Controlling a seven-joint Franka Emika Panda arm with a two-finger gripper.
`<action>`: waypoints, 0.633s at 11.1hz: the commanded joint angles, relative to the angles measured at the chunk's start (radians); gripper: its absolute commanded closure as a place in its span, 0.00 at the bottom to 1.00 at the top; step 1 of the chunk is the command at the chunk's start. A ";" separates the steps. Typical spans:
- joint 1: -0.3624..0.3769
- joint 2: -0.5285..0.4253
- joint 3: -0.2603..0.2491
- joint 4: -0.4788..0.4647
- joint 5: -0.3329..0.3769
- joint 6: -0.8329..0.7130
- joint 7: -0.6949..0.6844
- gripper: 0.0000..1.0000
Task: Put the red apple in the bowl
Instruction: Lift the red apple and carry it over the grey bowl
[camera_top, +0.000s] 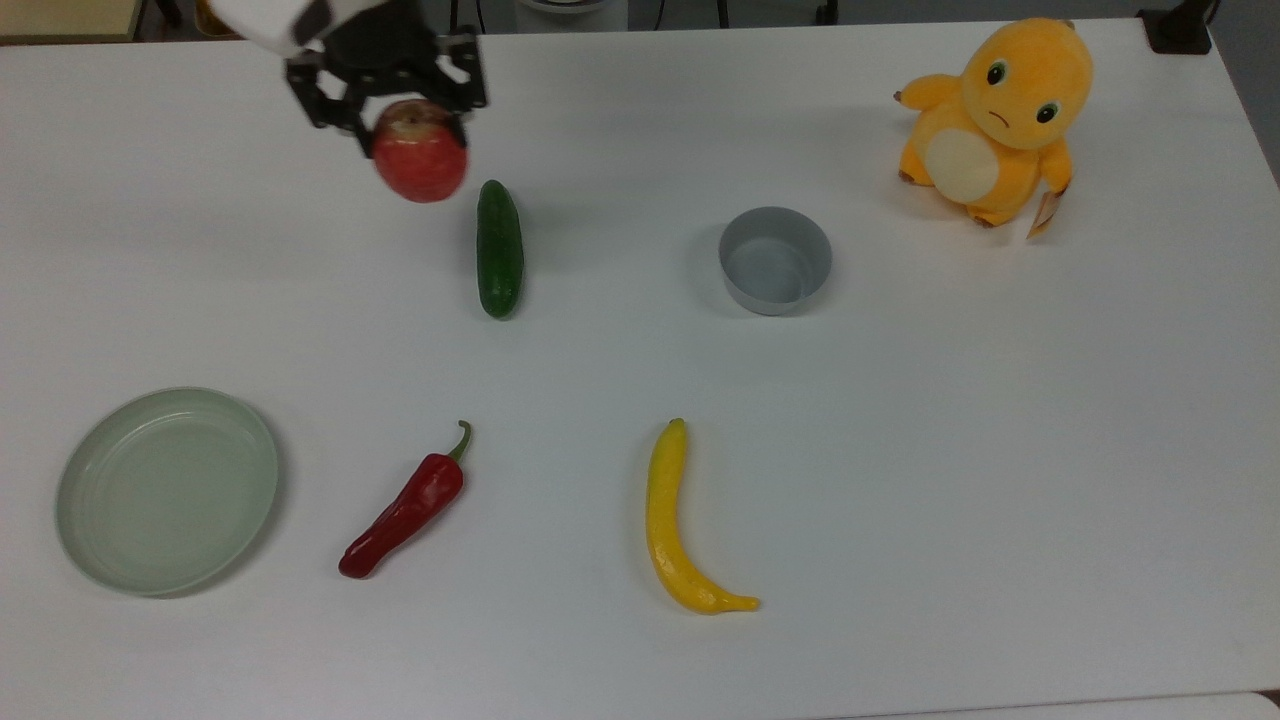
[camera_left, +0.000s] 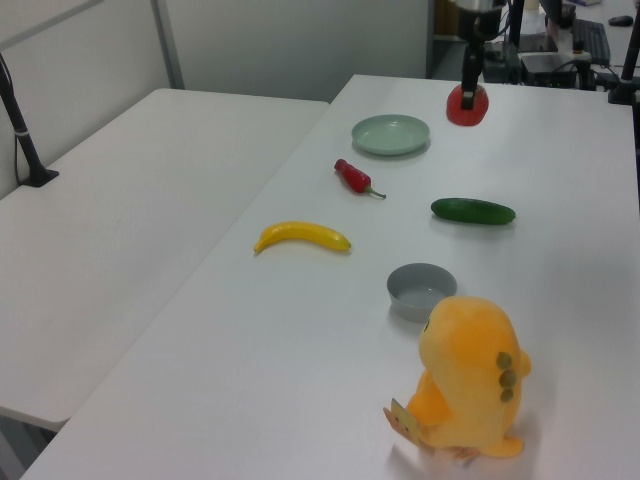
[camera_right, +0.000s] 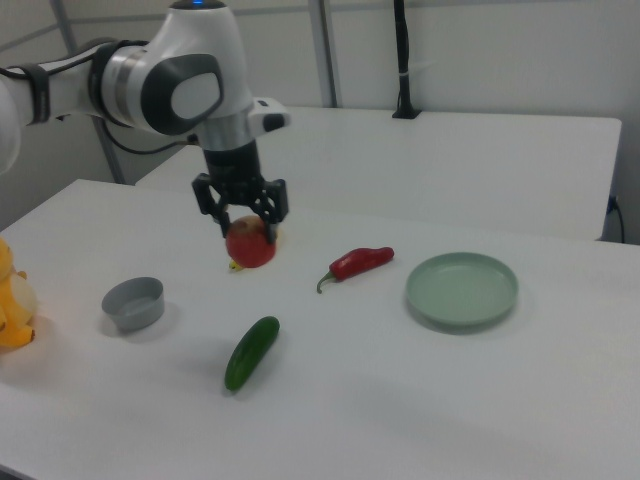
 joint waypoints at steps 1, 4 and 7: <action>0.030 0.008 0.127 -0.004 0.004 -0.011 0.109 0.76; 0.062 0.054 0.221 -0.007 0.009 0.012 0.194 0.75; 0.102 0.102 0.275 -0.011 0.012 0.088 0.307 0.75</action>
